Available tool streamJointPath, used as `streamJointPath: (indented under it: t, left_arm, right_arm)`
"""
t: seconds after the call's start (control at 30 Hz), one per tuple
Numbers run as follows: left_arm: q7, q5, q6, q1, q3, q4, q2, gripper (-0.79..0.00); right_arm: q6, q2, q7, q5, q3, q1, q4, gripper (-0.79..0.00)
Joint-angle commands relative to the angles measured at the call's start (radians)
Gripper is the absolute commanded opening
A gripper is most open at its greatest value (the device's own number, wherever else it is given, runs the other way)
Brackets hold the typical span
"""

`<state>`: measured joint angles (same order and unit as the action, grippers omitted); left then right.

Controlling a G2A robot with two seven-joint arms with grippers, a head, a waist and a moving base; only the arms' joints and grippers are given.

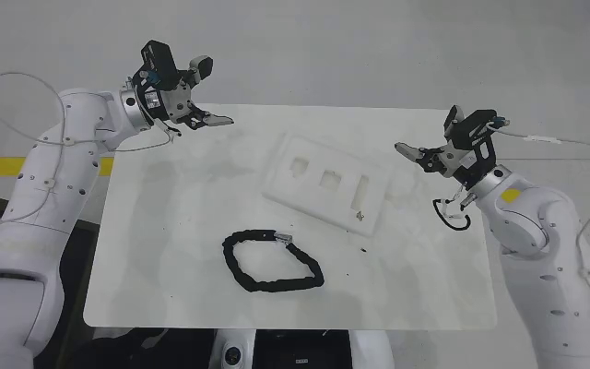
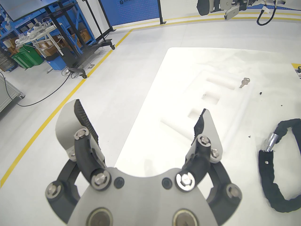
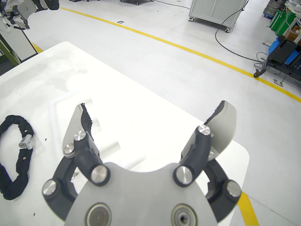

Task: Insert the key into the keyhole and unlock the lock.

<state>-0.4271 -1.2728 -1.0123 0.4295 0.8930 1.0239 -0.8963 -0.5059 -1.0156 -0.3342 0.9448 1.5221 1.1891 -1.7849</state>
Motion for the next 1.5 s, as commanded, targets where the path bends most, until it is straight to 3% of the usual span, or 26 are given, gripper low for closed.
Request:
streamJointPath:
  t: [0.0, 0.4, 0.63, 0.77, 1.13, 1.47]
  left_arm:
    - [0.000, 0.000, 0.000, 0.000, 0.000, 0.000, 0.000, -0.001]
    - [0.000, 0.000, 0.000, 0.000, 0.000, 0.000, 0.000, 0.000]
    - [0.000, 0.000, 0.000, 0.000, 0.000, 0.000, 0.000, 0.000]
    - [0.000, 0.000, 0.000, 0.000, 0.000, 0.000, 0.000, 0.000]
    - [0.000, 0.000, 0.000, 0.000, 0.000, 0.000, 0.000, 0.000]
    - [0.000, 0.000, 0.000, 0.000, 0.000, 0.000, 0.000, 0.000]
  right_arm:
    - [0.000, 0.000, 0.000, 0.000, 0.000, 0.000, 0.000, -0.001]
    - [0.020, -0.001, -0.023, -0.004, -0.016, 0.021, -0.022, 0.000]
    - [0.123, 0.001, -0.345, -0.134, -0.057, 0.050, -0.136, 0.000]
    - [0.152, 0.002, -0.457, -0.191, -0.084, 0.065, -0.177, 0.000]
    - [0.233, -0.002, -0.580, -0.125, -0.203, 0.080, -0.255, 0.000]
    - [0.262, -0.009, -0.623, -0.145, -0.280, 0.059, -0.225, 0.000]
